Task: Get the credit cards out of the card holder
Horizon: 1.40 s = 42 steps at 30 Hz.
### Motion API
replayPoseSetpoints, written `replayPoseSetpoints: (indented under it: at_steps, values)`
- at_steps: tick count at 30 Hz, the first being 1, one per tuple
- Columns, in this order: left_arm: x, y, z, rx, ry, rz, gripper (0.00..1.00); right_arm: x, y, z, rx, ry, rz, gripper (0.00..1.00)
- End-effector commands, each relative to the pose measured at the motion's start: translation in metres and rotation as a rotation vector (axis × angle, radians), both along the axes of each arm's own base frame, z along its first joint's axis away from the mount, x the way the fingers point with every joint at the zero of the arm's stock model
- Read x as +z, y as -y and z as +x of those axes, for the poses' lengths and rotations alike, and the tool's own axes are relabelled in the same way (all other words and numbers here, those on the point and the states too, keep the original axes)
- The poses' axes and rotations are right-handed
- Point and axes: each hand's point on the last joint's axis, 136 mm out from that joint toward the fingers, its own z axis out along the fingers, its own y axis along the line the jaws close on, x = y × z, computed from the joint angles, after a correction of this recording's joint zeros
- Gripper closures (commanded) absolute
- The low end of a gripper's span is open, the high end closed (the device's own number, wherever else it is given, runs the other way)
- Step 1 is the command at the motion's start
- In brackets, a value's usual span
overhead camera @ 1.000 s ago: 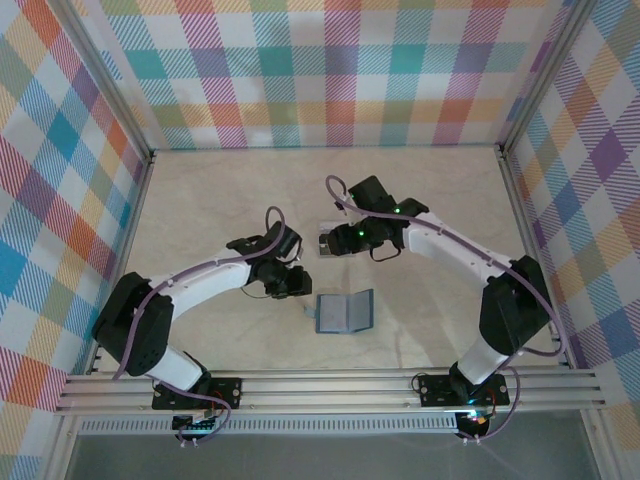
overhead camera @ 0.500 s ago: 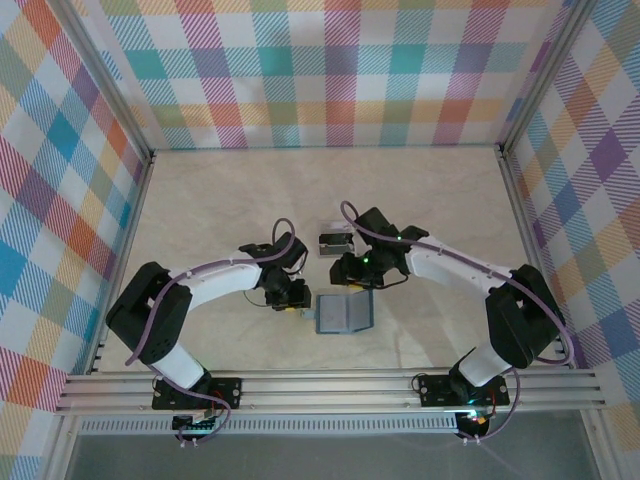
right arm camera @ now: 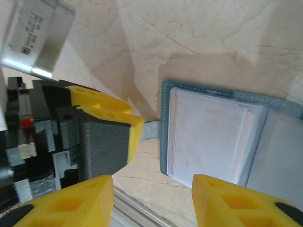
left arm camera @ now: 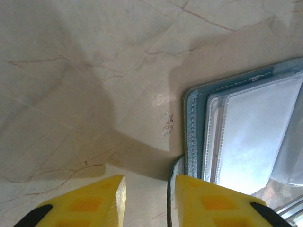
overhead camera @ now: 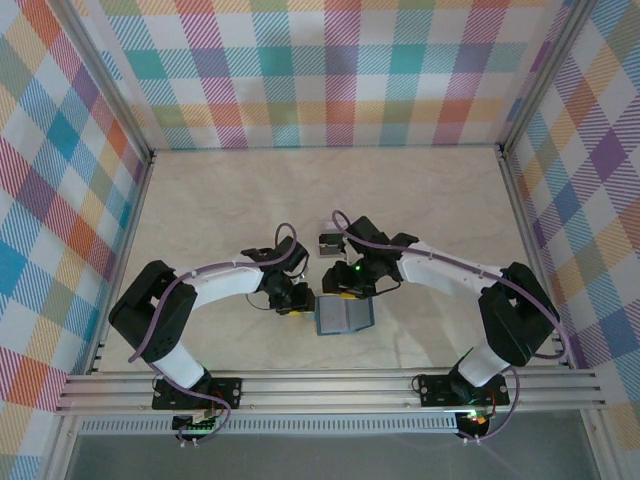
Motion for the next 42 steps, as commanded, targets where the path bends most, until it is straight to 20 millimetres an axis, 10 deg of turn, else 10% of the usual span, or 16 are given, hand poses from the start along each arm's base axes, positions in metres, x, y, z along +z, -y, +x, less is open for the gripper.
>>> replayPoseSetpoints:
  at_steps: [1,16,32,42]
  values:
    - [-0.002,0.002,-0.008,-0.003,-0.018,-0.016,0.71,-0.009,-0.007,-0.005,0.009,-0.028,-0.015,0.53]
    - [-0.007,-0.005,-0.013,0.017,-0.007,-0.009,0.94,-0.042,-0.033,-0.018,0.074,-0.074,-0.055,0.79]
    - [-0.003,-0.007,-0.012,0.012,0.003,0.000,0.94,-0.080,-0.011,-0.018,0.074,-0.079,-0.223,0.74]
    - [-0.004,-0.008,-0.012,0.010,0.001,0.010,0.94,-0.069,0.007,-0.014,0.101,-0.015,-0.344,0.59]
